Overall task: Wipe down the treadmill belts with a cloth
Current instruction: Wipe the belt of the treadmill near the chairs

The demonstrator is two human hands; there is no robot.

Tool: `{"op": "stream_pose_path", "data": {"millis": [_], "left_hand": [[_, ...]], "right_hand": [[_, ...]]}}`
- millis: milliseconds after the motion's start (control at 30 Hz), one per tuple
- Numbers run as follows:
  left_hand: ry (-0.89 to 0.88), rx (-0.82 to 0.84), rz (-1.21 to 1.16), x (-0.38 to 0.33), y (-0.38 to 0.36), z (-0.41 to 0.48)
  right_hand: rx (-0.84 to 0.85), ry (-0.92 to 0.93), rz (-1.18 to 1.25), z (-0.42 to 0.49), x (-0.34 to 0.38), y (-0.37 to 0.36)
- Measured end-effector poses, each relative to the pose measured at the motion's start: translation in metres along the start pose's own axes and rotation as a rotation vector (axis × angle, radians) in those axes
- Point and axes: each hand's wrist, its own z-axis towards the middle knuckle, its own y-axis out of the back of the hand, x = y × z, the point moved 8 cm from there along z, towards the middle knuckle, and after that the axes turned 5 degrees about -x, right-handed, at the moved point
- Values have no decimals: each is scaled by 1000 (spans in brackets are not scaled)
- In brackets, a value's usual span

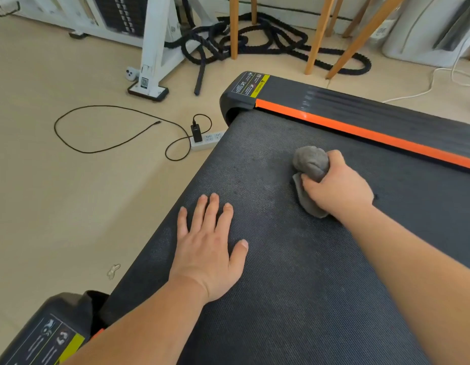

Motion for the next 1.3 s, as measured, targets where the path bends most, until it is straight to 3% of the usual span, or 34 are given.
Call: {"op": "stream_pose_path", "data": {"millis": [67,133,200,300,367,467,533,633,733,800,867,967,1033,1133,1233,1300], "left_hand": [[6,-2,1,0,0,0],[8,-7,3,1,-1,1],[-12,4,14,-1,-2,1],[-5,9,34,0,-2,0],[11,-11,30,-1,-1,1],[7,-7,-7,-1,-2,0],[5,-9,-11,1,-2,0],[0,-15,-3,0,-1,0],[-4,-27,-4,1,-3,1],[-5,-28,-7,1,-3,1],[-6,-32,-10,1,-3,1],[-12,-30,-18,1,-3,1],[-12,-34,-15,1,-2,1],[-5,-33,5,1,-3,1],[-14,-31,4,2,-6,2],[-16,-35,3,4,-8,3]], "right_hand": [[-18,78,-53,-30,20,-6],[-44,365,-41,-81,64,-19],[43,571,65,-126,90,-26],[108,664,151,-123,83,-20],[40,567,57,-89,61,-11],[-25,119,15,-23,-5,8],[-75,-41,25,-12,-28,14],[-262,113,-180,-52,7,9],[-196,512,-100,-127,63,-18],[-143,651,-25,-136,69,-17],[-132,541,-59,-102,46,-7],[-130,116,-48,-39,-20,17],[-213,0,-32,-34,-35,25],[-283,188,-207,-86,10,8],[-137,535,-86,-161,64,-20],[-98,660,11,-163,66,-18]]}}
